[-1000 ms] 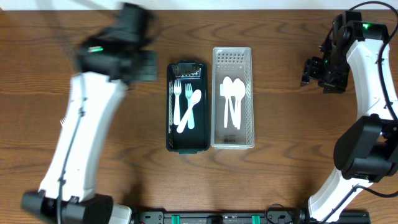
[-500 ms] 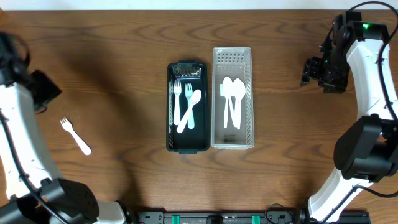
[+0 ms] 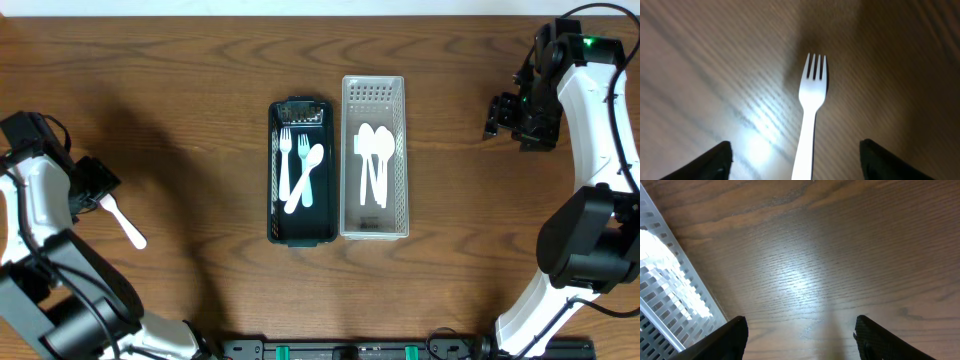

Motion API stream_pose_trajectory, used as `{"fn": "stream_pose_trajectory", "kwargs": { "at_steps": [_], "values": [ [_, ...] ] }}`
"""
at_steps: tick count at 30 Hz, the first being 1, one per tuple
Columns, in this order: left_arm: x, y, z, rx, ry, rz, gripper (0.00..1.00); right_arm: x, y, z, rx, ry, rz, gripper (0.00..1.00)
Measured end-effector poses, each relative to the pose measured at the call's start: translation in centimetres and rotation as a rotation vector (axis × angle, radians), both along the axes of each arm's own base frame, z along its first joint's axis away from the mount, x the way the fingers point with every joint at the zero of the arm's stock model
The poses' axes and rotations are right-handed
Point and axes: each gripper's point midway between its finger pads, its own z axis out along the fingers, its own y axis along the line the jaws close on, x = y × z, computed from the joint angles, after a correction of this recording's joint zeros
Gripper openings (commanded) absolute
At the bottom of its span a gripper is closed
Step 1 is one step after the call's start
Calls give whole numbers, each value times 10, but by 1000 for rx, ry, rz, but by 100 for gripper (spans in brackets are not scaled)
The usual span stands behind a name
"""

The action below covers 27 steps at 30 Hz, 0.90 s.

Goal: Pack container
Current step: 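Move the left gripper to the last white fork and grasp it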

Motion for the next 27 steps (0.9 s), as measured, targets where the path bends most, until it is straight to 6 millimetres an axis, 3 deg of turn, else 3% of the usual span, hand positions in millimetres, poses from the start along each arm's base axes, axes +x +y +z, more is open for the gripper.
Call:
{"fn": "stream_pose_trajectory", "kwargs": {
  "at_steps": [13,21,27],
  "values": [
    [5,-5,-63,-100,84,-24,77,-3,0,0,2,14,0,72],
    [9,-4,-70,-107,73,-37,77,-4,1,0,2,16,0,72],
    [8,8,-70,-101,49,-12,77,-4,1,0,2,18,0,72]
  ]
}}
